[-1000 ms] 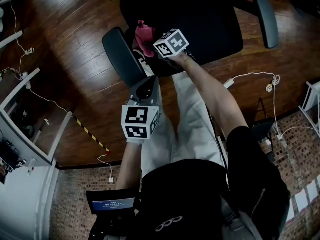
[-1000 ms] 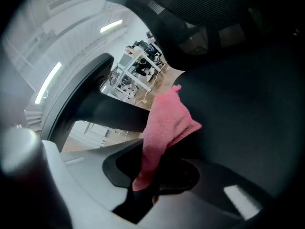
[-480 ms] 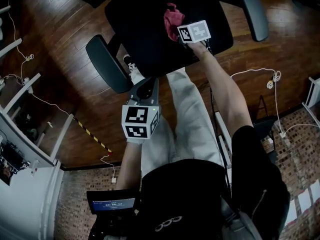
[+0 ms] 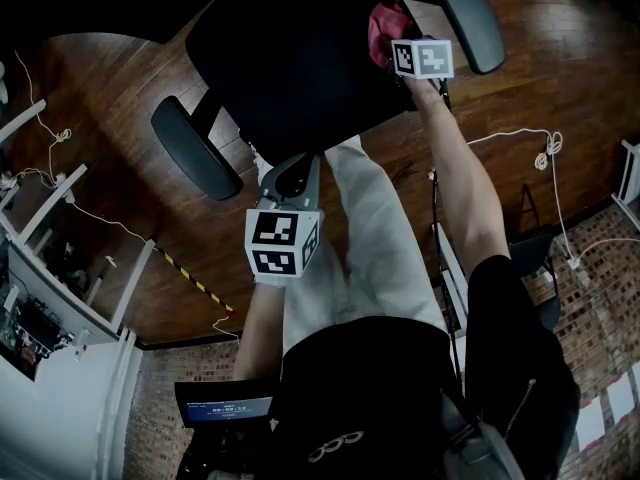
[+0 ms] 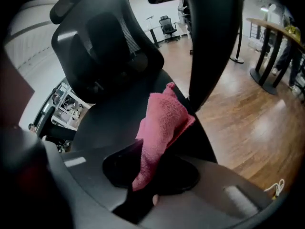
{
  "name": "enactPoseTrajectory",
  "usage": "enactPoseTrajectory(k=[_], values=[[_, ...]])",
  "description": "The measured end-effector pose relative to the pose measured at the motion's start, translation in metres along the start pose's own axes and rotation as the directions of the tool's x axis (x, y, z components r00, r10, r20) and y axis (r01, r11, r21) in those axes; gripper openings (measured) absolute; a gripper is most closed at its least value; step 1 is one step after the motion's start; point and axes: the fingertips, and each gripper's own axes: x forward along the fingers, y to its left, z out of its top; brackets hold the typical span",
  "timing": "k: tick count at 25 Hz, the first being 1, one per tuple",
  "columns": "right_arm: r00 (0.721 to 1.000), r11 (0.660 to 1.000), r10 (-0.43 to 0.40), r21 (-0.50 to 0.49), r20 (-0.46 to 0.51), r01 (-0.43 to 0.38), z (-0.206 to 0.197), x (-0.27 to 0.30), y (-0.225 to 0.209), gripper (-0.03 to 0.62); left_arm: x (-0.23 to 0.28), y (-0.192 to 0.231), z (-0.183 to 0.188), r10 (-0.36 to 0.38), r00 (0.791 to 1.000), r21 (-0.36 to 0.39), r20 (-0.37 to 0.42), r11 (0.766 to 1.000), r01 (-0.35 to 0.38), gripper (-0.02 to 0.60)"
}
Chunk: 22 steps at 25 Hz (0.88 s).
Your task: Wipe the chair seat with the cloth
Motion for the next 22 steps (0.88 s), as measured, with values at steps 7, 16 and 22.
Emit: enactPoseTrajectory(k=[7, 16, 22], values=[[0.979, 0.98, -0.198, 0.014, 0.052, 0.197, 0.001, -0.031, -0.041, 0.075, -0.001, -0.017, 0.015, -0.014, 1.0, 0.035, 0.009, 0.999, 0.014, -0.006], [0.925, 0.895, -0.377, -0.235, 0.054, 0.378, -0.009, -0.026, -0.019, 0.074, -0.017, -0.002, -0.006, -0.054, 0.999, 0.017, 0.008, 0.998, 0.054, -0.006], [0.955, 0.927, -0.296, -0.248, -0.03, 0.28, -0.046, 0.012, 0.046, 0.074, -0.041, 0.017, -0.027, -0.052, 0.998, -0.004, 0.02, 0.999, 0.052, -0.006]])
